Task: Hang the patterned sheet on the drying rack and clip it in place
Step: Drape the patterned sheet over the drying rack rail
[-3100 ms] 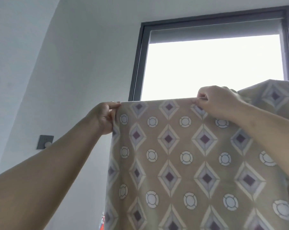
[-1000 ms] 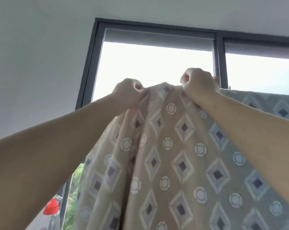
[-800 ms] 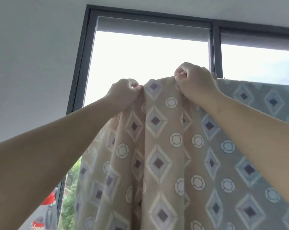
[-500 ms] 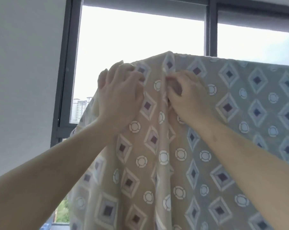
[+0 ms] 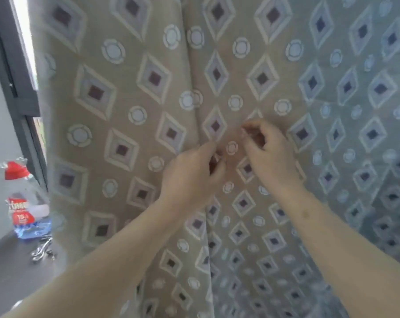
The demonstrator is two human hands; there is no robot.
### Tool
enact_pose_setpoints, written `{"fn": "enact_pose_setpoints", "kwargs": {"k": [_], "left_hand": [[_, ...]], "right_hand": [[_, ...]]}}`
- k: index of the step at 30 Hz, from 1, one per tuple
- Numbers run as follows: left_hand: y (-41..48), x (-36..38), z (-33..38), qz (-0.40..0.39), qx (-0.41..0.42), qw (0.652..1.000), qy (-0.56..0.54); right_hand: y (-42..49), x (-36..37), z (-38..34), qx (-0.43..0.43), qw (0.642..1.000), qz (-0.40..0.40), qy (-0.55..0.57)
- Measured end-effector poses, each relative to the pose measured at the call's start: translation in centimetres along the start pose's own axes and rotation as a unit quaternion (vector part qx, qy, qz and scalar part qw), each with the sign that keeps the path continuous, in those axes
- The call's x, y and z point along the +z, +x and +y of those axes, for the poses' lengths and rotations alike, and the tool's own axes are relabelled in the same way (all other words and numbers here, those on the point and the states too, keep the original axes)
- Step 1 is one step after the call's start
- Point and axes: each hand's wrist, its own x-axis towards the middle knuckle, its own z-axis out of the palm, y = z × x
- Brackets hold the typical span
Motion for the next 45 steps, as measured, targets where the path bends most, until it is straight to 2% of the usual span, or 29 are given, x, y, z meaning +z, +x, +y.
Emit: {"fn": "enact_pose_setpoints", "kwargs": {"k": [6,11,15,18,27,32,35,38,45], "left_hand": [[-6.0,7.0,0.4,-0.127,-0.080,0.986,-0.072],[-10.2,13.0,1.4,-0.258,-0.177,0.942,-0.125],[-12.3,18.3,3.9,-0.300,-0.242,0.904,-0.187],[-12.7,22.7,7.1,-0.323,-0.260,0.886,-0.208],[-11.4,34.7,19.2,-0.422,-0.219,0.834,-0.282],[-10.4,41.7,25.2,-0.489,-0.176,0.793,-0.317],[-9.1,46.6,28.6,-0.523,-0.157,0.772,-0.325],[-7.7,51.8,32.1,-0.549,-0.150,0.740,-0.360],[-2.4,63.3,38.1,-0.593,-0.108,0.706,-0.372]], "right_hand": [[-7.8,-2.0,6.9,0.148,0.988,-0.040,-0.011],[-12.9,-5.1,12.4,0.252,0.966,-0.047,-0.033],[-16.0,-9.0,17.1,0.329,0.942,-0.044,-0.053],[-17.7,-13.0,20.7,0.385,0.919,-0.040,-0.077],[-21.7,-28.0,28.3,0.502,0.852,0.078,-0.125],[-24.5,-35.8,31.9,0.574,0.781,0.173,-0.173],[-25.3,-38.6,34.5,0.608,0.746,0.198,-0.186],[-24.7,-40.8,38.3,0.622,0.727,0.224,-0.184],[-19.5,-46.0,48.8,0.652,0.702,0.250,-0.137]]}}
